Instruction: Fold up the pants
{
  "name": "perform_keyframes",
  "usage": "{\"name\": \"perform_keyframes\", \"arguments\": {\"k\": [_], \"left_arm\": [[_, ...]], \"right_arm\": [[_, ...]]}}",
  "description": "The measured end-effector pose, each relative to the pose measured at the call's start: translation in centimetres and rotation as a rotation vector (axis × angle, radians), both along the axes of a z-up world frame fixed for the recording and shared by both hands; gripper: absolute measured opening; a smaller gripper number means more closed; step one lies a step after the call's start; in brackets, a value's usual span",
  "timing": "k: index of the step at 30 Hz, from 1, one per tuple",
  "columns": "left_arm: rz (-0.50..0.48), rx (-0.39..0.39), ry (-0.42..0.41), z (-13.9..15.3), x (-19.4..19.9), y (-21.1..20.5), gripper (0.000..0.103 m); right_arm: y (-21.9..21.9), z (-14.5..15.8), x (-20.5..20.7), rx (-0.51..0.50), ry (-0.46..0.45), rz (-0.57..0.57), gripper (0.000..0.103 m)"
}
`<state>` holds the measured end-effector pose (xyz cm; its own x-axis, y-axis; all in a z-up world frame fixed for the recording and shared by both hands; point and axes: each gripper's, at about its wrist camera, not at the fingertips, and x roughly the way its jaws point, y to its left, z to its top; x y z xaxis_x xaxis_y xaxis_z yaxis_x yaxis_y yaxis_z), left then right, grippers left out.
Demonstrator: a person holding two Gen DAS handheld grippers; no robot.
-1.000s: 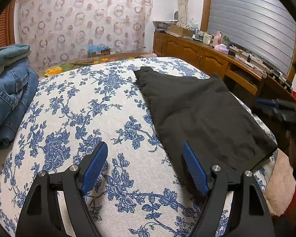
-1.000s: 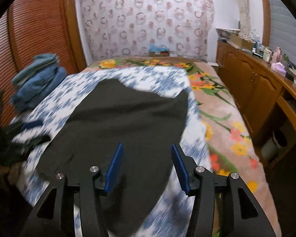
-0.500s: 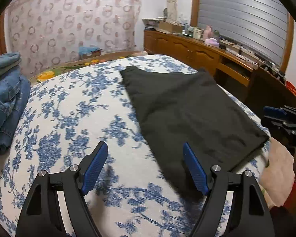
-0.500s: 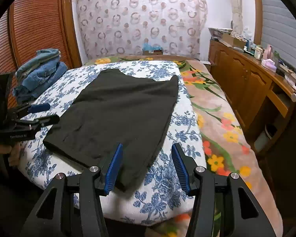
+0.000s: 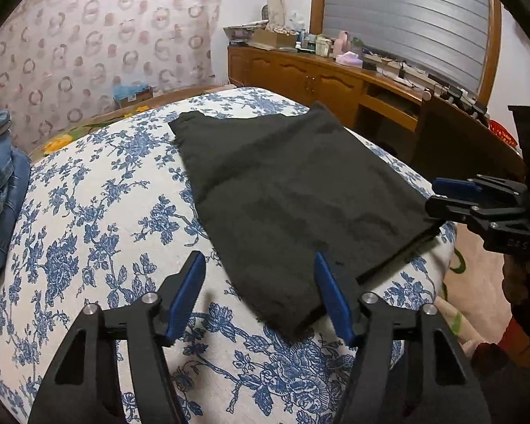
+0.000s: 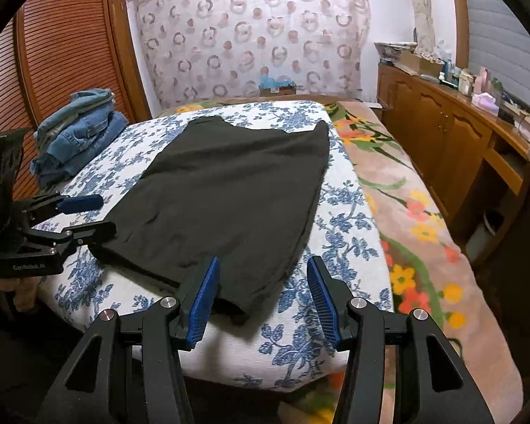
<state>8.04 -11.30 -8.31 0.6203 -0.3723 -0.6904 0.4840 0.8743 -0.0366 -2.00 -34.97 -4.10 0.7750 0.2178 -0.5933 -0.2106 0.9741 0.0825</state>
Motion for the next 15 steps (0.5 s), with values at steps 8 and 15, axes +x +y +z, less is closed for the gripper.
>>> {"name": "perform_keyframes", "arguments": {"k": [8, 15], "left_arm": [[0.002, 0.017, 0.026, -0.8, -0.1, -0.3, 0.064], [0.011, 0.006, 0.051, -1.3, -0.1, -0.1, 0.064]], "right_arm": [[0.2, -1.2, 0.7, -0.008, 0.036, -0.024, 0.053], [0.3, -1.4, 0.4, 0.022, 0.047, -0.016, 0.053]]}}
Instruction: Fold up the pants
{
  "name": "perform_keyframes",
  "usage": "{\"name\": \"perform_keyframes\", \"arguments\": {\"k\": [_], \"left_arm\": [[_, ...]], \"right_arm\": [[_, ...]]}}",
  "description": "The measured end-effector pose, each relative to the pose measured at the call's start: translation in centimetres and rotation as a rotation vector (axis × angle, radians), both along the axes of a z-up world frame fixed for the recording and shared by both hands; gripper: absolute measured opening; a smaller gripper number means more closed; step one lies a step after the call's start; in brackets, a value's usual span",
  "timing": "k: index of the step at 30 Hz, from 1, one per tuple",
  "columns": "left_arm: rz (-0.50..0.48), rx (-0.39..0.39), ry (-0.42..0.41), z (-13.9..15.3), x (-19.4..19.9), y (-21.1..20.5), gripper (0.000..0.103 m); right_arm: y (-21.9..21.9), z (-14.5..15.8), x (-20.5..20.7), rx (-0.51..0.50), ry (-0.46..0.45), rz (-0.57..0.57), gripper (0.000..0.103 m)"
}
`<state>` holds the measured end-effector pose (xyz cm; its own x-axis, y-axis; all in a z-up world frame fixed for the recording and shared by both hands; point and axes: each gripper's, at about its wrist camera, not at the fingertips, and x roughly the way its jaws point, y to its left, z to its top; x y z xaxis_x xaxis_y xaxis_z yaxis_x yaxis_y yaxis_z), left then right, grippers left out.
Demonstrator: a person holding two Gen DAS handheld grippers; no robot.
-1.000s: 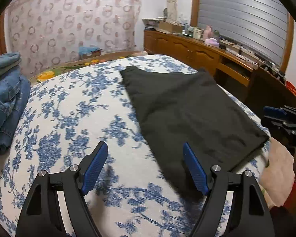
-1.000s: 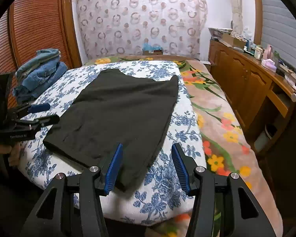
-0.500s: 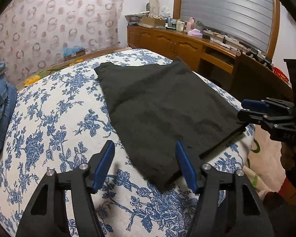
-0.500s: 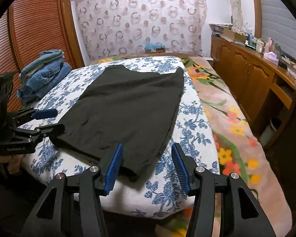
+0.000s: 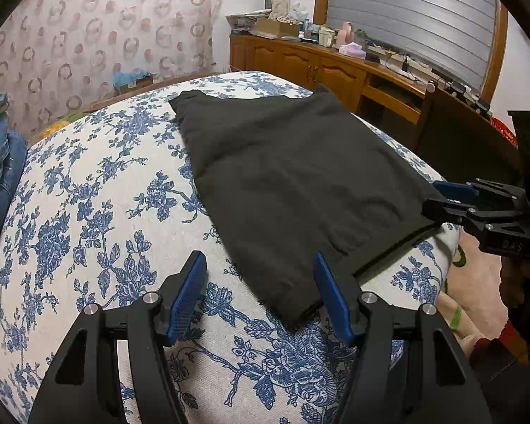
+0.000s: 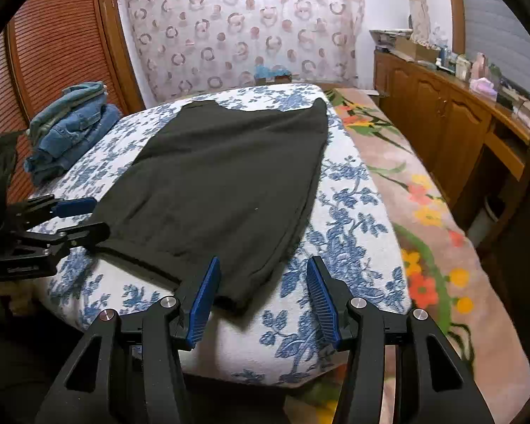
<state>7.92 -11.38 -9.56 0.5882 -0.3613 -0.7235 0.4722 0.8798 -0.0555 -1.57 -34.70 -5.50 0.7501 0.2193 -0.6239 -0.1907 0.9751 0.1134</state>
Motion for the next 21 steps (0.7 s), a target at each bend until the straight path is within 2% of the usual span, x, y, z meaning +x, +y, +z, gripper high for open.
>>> {"name": "perform_keyframes", "arguments": {"k": [13, 17, 20, 21], "left_arm": [[0.001, -0.006, 0.005, -0.1, 0.1, 0.2, 0.064], [0.000, -0.007, 0.003, 0.0, 0.2, 0.2, 0.064], [0.000, -0.008, 0.004, -0.1, 0.2, 0.2, 0.064], [0.000, -0.009, 0.004, -0.1, 0.2, 0.3, 0.064]], "right_arm": [[0.5, 0.0, 0.2, 0.036, 0.026, 0.033, 0.052], [0.9, -0.1, 0.2, 0.042, 0.024, 0.039, 0.046], [1.2, -0.1, 0.2, 0.048, 0.022, 0.051, 0.038], [1.3, -0.2, 0.2, 0.050, 0.022, 0.055, 0.033]]}}
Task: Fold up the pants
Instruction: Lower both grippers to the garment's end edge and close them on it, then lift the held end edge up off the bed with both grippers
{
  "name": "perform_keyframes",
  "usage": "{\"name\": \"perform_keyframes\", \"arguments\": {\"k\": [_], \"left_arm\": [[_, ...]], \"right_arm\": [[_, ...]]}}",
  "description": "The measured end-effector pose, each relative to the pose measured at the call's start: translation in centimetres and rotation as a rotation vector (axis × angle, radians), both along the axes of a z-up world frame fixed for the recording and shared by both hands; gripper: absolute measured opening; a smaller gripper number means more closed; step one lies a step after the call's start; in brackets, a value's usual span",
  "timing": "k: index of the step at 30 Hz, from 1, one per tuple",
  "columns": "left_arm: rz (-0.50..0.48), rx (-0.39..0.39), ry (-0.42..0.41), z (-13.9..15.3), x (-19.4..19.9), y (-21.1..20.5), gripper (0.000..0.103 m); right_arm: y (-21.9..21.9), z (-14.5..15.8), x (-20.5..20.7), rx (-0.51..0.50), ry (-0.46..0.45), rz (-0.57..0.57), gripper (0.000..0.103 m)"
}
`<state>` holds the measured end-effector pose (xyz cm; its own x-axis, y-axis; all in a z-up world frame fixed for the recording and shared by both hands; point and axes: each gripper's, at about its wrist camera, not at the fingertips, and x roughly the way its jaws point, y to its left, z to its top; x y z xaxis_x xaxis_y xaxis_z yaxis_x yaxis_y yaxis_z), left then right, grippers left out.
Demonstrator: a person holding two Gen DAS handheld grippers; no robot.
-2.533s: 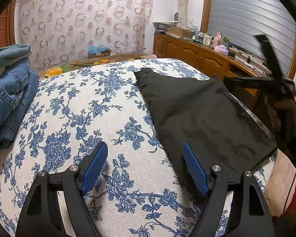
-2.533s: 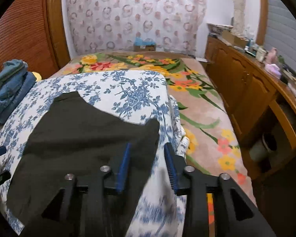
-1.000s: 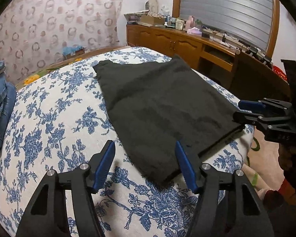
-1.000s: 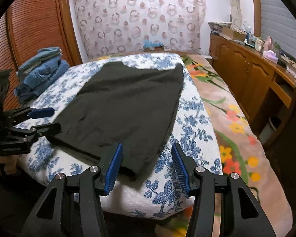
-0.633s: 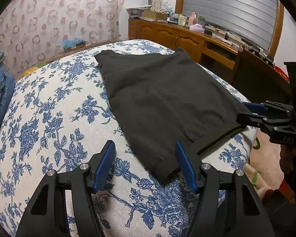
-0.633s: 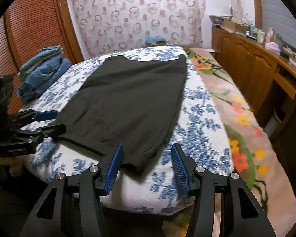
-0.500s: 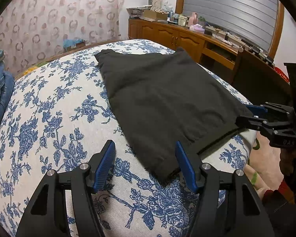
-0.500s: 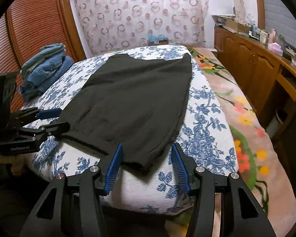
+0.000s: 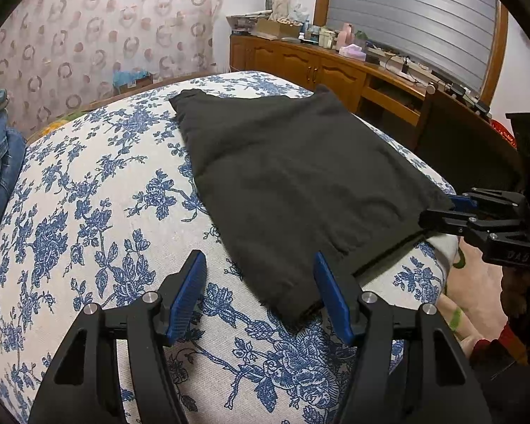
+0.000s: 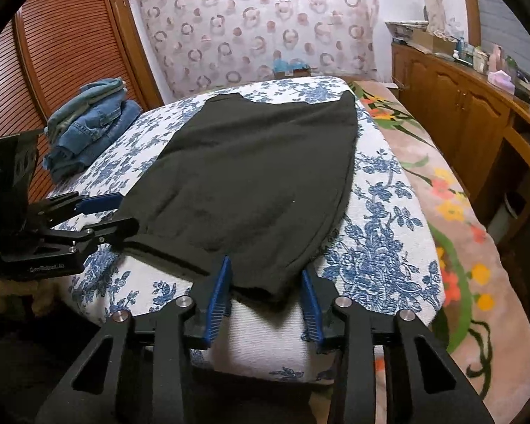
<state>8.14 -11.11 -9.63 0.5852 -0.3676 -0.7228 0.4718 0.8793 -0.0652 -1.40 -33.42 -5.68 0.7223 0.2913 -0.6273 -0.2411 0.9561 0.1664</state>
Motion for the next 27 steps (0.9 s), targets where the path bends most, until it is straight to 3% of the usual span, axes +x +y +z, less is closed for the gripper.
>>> {"name": "perform_keyframes", "arguments": {"k": [7, 14, 21, 24, 27], "left_arm": [[-0.025, -0.020, 0.009, 0.3, -0.4, -0.1, 0.047], [-0.030, -0.064, 0.045, 0.4, -0.6, 0.3, 0.043], [-0.041, -0.058, 0.033, 0.3, -0.5, 0.0, 0.043], [-0.079, -0.084, 0.038, 0.3, -0.7, -0.3, 0.021], [-0.092, -0.069, 0.027, 0.5, -0.7, -0.8, 0.013]], "right_arm": [[0.5, 0.0, 0.0, 0.012, -0.010, 0.028, 0.014], [0.3, -0.2, 0.1, 0.028, -0.016, 0.029, 0.013], [0.4, -0.1, 0.0, 0.032, -0.018, 0.029, 0.013], [0.2, -0.1, -0.1, 0.059, -0.017, 0.032, 0.013], [0.0, 0.0, -0.1, 0.078, -0.019, 0.040, 0.011]]}}
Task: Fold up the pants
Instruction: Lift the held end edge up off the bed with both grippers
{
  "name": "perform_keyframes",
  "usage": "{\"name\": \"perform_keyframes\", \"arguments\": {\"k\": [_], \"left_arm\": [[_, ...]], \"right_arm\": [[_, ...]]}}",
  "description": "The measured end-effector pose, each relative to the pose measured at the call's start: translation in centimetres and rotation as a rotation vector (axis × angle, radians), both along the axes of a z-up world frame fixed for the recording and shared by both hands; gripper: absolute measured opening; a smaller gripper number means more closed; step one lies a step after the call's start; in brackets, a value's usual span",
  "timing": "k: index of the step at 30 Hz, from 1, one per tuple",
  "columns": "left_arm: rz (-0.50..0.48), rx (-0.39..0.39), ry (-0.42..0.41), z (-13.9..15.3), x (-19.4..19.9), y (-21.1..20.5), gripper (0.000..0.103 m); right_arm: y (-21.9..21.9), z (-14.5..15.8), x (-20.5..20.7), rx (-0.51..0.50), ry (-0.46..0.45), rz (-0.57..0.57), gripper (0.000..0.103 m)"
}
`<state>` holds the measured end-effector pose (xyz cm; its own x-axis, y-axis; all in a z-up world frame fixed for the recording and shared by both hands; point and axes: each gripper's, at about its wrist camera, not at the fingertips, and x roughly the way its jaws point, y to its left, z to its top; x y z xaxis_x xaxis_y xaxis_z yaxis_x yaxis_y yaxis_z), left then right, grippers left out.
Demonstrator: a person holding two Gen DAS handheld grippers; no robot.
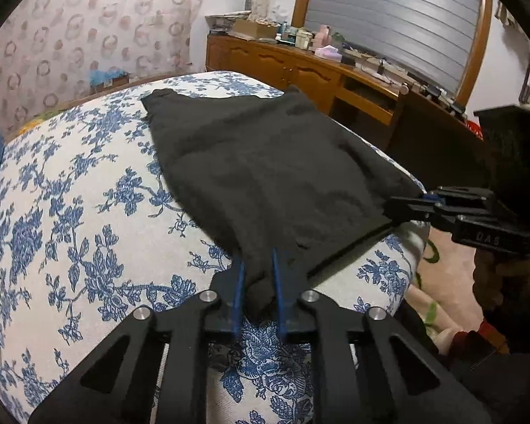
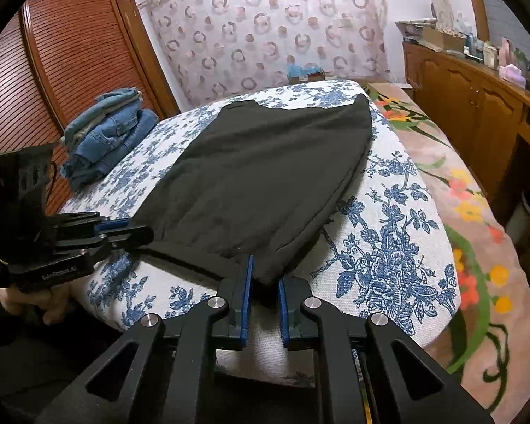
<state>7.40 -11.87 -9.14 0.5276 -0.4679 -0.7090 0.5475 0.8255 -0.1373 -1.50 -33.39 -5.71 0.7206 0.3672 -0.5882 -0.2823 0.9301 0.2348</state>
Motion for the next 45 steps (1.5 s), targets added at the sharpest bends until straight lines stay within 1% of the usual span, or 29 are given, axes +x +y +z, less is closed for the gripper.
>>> {"name": "perform_keyframes", "arguments": {"k": [2, 4, 8, 15, 18, 21, 24, 28, 32, 37, 40, 45], "left_arm": [[-0.004, -0.010, 0.007, 0.1, 0.2, 0.1, 0.012], [-0.007, -0.020, 0.010, 0.3, 0.5, 0.3, 0.011], [-0.005, -0.029, -0.025, 1.8, 0.5, 0.7, 0.010], [0.010, -0.065, -0.142, 7.0, -0.2, 1.9, 0.010], [0.023, -0.095, -0.193, 9.5, -0.8, 2.9, 0.010], [0.039, -0.115, -0.236, 11.2, -1.7, 3.8, 0.010], [0.054, -0.138, -0.257, 12.0, -2.4, 4.7, 0.010], [0.068, -0.163, -0.280, 13.0, -2.9, 5.8, 0.010], [0.085, -0.178, -0.305, 13.9, -3.1, 6.8, 0.010], [0.100, -0.182, -0.366, 16.0, -4.0, 7.7, 0.010], [0.108, -0.185, -0.406, 17.6, -4.4, 8.2, 0.010], [0.124, -0.176, -0.461, 19.2, -4.8, 8.9, 0.010]], "right_arm": [[0.0, 0.2, -0.1, 0.013, -0.009, 0.005, 0.011], [-0.1, 0.5, 0.1, 0.047, -0.015, 0.019, 0.010], [0.3, 2.1, 0.6, 0.066, -0.054, 0.037, 0.010], [1.4, 6.9, 0.2, 0.038, -0.180, 0.069, 0.009], [1.7, 8.6, -0.7, 0.034, -0.231, 0.085, 0.009], [1.9, 9.9, -1.6, 0.042, -0.275, 0.100, 0.009], [2.6, 10.7, -2.3, 0.042, -0.312, 0.114, 0.009], [3.6, 11.2, -2.6, 0.034, -0.337, 0.139, 0.009], [3.3, 12.3, -3.3, 0.027, -0.372, 0.160, 0.009], [3.0, 13.7, -4.1, 0.020, -0.425, 0.183, 0.009], [3.1, 14.1, -4.0, 0.011, -0.457, 0.191, 0.009], [3.1, 15.0, -3.3, 0.008, -0.503, 0.202, 0.009]]}}
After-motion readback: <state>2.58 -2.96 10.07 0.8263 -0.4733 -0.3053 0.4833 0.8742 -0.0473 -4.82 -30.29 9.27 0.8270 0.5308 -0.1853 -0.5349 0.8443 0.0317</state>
